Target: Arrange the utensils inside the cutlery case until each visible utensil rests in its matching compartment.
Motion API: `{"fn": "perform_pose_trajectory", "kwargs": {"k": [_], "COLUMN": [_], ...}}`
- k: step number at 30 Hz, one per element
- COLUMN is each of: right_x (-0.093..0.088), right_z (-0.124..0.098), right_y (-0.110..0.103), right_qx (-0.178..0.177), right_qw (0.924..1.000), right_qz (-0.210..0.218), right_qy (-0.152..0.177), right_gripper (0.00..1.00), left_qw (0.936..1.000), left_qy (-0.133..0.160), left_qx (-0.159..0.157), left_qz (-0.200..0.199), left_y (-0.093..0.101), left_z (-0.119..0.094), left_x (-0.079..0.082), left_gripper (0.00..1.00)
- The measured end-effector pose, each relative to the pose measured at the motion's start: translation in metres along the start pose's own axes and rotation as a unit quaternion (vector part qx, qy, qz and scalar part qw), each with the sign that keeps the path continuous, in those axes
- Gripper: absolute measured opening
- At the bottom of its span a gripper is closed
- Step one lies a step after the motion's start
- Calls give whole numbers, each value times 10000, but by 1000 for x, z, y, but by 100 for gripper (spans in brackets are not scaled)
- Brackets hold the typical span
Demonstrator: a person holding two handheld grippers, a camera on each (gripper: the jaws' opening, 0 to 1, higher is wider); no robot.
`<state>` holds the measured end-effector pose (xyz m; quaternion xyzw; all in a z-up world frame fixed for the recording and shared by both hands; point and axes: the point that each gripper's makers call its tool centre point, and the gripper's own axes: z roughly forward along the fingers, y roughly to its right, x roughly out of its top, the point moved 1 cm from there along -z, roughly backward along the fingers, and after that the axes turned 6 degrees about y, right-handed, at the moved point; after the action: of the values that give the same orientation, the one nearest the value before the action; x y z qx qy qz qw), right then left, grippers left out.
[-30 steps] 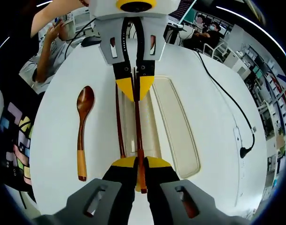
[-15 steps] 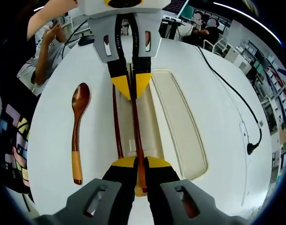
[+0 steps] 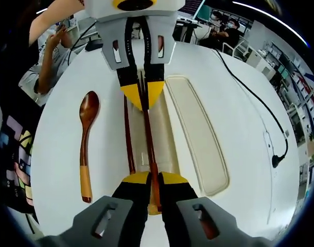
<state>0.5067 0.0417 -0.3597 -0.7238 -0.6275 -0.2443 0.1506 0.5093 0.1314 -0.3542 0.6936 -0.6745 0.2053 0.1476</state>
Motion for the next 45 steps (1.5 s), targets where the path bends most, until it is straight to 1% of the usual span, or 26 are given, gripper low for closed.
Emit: {"fn": "perform_pose_trajectory", "kwargs": {"k": [1, 4, 7, 10, 12, 15, 20, 22, 25, 31, 33, 37, 41, 43, 45], "right_x": [0, 1, 4, 7, 9, 11, 14, 14, 15, 13, 9, 0, -3, -9, -14], "right_z": [0, 0, -4, -7, -9, -13, -20, -23, -28, -41, -45, -48, -56, -59, -62], "right_y": [0, -1, -2, -4, -5, -4, -6, -8, -13, -21, -23, -21, -17, -16, -18], "right_qx": [-12, -1, -37, -51, -70, -117, -197, -256, -256, -334, -320, -326, -446, -530, -528], "right_qw": [10000, 10000, 10000, 9999, 9998, 9996, 9994, 9995, 9994, 9988, 9987, 9988, 9980, 9978, 9978], "right_qz": [-10, -26, -63, -109, -171, -244, -260, -120, -92, -198, -236, -125, -47, 20, 12], "right_qy": [-6, 24, 43, 62, 79, 79, 149, 150, 215, 303, 311, 337, 443, 402, 401], "right_gripper": [6, 8, 12, 13, 15, 15, 15, 17, 17, 17, 17, 17, 18, 19, 19], "left_qw": [10000, 10000, 9999, 9998, 9995, 9991, 9992, 9992, 9995, 9996, 9996, 9999, 9999, 9999, 9998], "left_qy": [-58, -26, 9, 150, 255, 344, 335, 321, 209, 129, 111, 17, -60, -123, -159], "left_qx": [30, 34, 109, 140, 163, 152, 152, 181, 244, 238, 239, 111, 55, 15, -9], "left_qz": [-18, 29, 98, 45, -64, -187, -160, -162, -15, -39, -48, -85, -148, -101, -123], "left_y": [-1, -1, -4, -6, -7, -5, -1, 0, 3, 11, 14, 24, 29, 33, 35], "left_z": [0, -1, -3, -6, -8, -11, -20, -24, -32, -44, -44, -42, -43, -43, -42], "left_x": [-2, -3, -2, 2, 6, 10, 9, 8, 4, -4, -8, -17, -25, -30, -34], "left_gripper": [4, 4, 4, 5, 7, 8, 9, 9, 9, 9, 9, 9, 9, 9, 9]}}
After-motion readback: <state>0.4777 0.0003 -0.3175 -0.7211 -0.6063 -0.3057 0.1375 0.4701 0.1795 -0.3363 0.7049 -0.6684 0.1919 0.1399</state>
